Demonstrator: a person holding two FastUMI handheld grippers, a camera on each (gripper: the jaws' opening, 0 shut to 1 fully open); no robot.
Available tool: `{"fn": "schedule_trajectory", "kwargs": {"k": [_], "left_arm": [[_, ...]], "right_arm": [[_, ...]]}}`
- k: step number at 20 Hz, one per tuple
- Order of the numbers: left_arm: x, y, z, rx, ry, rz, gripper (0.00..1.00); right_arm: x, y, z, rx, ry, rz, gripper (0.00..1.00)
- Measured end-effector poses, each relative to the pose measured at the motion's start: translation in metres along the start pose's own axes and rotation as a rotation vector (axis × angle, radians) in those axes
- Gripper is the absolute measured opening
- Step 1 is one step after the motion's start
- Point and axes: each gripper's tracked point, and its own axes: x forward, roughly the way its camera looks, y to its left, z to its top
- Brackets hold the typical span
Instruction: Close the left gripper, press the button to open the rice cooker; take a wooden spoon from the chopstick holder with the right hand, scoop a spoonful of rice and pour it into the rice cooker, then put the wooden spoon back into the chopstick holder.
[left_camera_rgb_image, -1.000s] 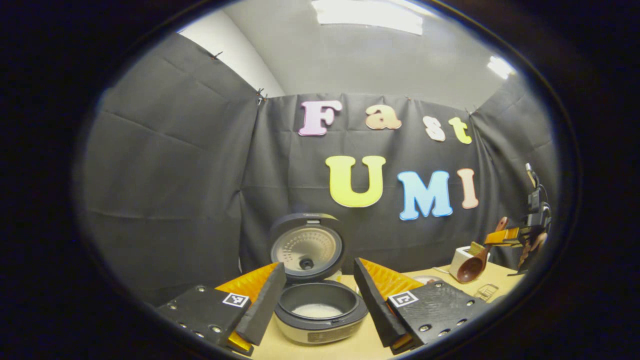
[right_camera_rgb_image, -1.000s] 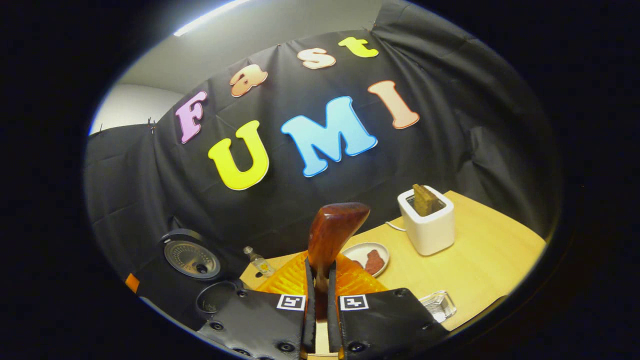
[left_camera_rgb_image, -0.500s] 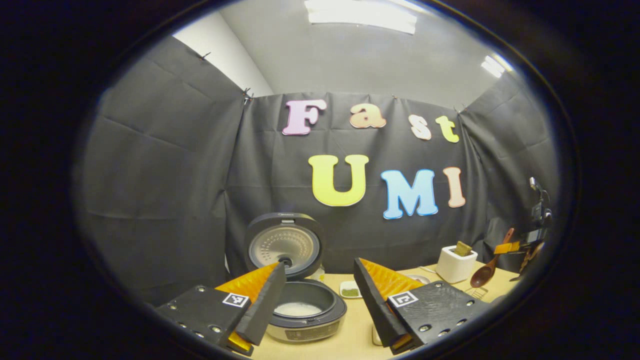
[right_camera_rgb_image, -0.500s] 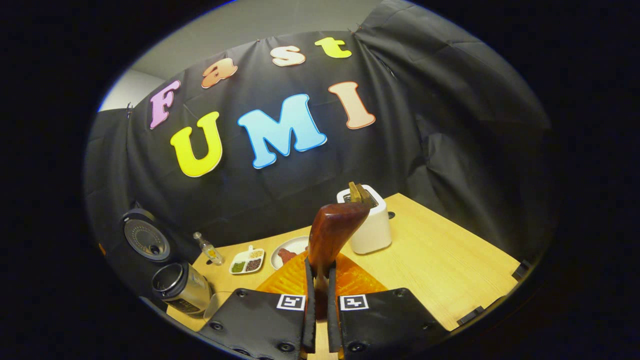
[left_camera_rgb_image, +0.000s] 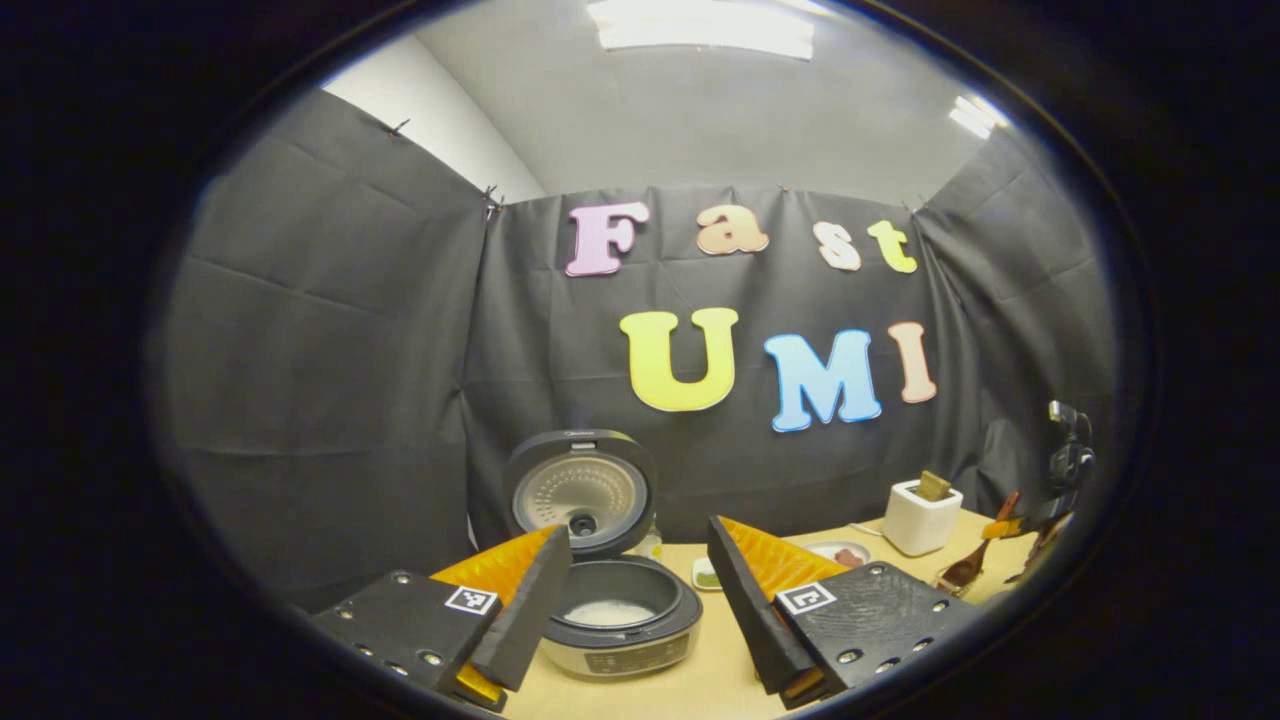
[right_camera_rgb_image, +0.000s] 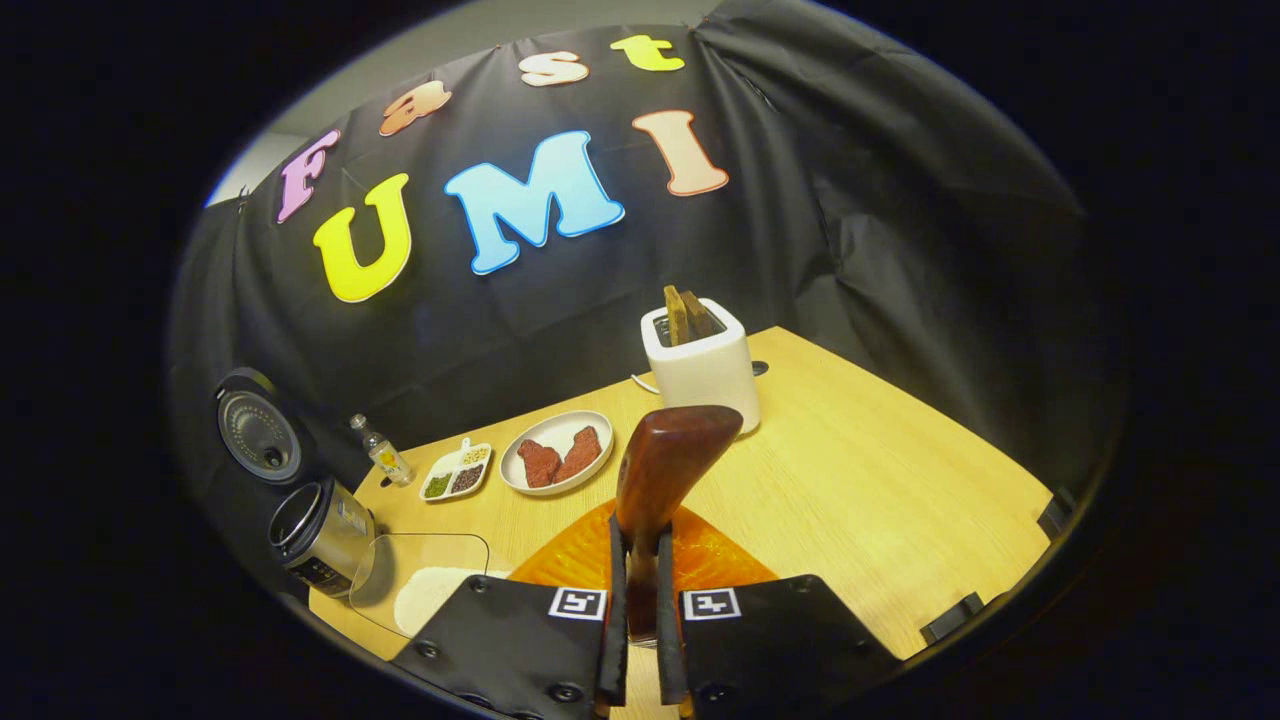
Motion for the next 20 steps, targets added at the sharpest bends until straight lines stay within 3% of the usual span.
{"fn": "schedule_trajectory", "kwargs": {"k": [3,7,9,11,14,20], "left_arm": [[-0.006,0.000,0.002,0.002,0.003,0.014,0.84],[-0.007,-0.002,0.005,0.008,0.006,0.024,0.84],[-0.004,-0.006,0.009,0.010,0.005,0.021,0.84],[0.003,-0.012,0.014,0.004,0.002,0.013,0.84],[0.023,-0.016,0.020,0.001,0.008,0.005,0.84],[0.092,0.006,0.053,-0.015,-0.005,0.027,0.84]], "right_arm": [[0.003,-0.004,-0.016,-0.011,0.036,0.004,0.16],[-0.006,-0.016,-0.003,-0.054,-0.004,-0.012,0.32],[-0.015,-0.027,0.010,-0.096,-0.039,-0.043,0.78],[-0.028,-0.036,0.027,-0.140,-0.076,-0.078,0.98],[-0.053,-0.039,0.056,-0.208,-0.157,-0.107,0.98],[-0.104,-0.010,0.099,-0.278,-0.274,-0.085,0.98]]}}
